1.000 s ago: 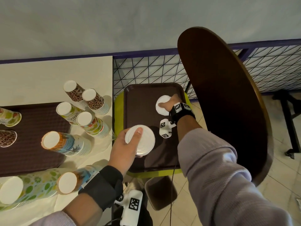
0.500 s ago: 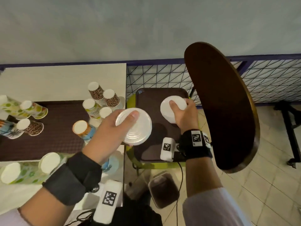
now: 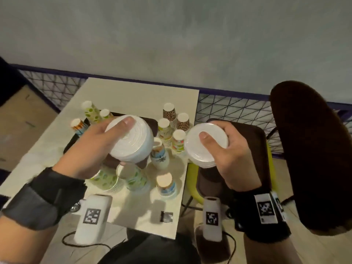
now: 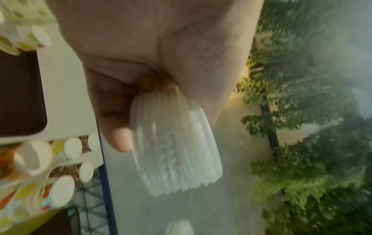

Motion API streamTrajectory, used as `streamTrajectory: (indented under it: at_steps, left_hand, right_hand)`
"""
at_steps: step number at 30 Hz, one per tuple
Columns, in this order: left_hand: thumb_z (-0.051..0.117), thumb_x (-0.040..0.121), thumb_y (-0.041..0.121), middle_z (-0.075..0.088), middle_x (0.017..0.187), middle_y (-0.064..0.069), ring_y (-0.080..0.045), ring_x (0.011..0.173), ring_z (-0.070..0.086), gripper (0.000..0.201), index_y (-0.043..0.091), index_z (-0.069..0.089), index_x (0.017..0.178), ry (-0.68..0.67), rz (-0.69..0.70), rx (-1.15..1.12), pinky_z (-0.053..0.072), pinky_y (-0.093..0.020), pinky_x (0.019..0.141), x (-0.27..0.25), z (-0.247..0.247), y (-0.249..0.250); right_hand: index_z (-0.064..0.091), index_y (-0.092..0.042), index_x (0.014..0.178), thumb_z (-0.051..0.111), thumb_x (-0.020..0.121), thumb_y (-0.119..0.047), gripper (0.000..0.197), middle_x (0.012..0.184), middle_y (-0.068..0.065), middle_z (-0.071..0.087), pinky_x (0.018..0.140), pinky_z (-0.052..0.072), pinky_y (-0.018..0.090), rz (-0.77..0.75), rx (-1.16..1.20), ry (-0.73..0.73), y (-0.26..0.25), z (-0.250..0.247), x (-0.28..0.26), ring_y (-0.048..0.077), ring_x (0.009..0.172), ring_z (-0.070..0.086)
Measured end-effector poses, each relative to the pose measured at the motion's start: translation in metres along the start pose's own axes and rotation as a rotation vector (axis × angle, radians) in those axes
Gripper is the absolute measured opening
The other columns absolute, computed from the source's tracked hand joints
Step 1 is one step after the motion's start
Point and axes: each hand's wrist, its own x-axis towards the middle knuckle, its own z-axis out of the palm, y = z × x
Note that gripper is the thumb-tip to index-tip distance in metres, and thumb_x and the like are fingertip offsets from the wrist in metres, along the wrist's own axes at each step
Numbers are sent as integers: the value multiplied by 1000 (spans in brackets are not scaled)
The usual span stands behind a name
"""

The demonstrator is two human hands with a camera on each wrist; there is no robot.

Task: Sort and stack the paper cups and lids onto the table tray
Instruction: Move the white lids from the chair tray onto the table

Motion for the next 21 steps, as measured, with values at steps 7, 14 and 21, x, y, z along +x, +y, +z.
streamTrajectory:
  at_steps: [7,14,21]
  left_hand:
    - [59,101,48,75,99,-7,-18,69,70,33,26,74,121,190,-5,-53,55,-31,49,-12,-107,-6]
    - [59,100,55,72,104,0,-20,80,65,34,32,70,122,475,-39,-153,52,-37,65,-11,-231,-25]
    - [64,96,50,68,122,-4,-23,95,67,41,29,64,131,610,-65,-343,54,-34,64,15,-349,-66]
  right_hand:
    - [64,-31,116,71,94,-30,23,111,-16,68,91,49,18,50,82,-242,-42,113,11,1,106,62]
    - [65,-32,119,67,96,-37,24,115,-11,69,91,51,24,88,186,-352,-82,224,32,8,108,64]
    - [66,-38,112,68,92,-43,21,115,-8,70,97,56,42,187,285,-225,-96,339,58,17,111,65]
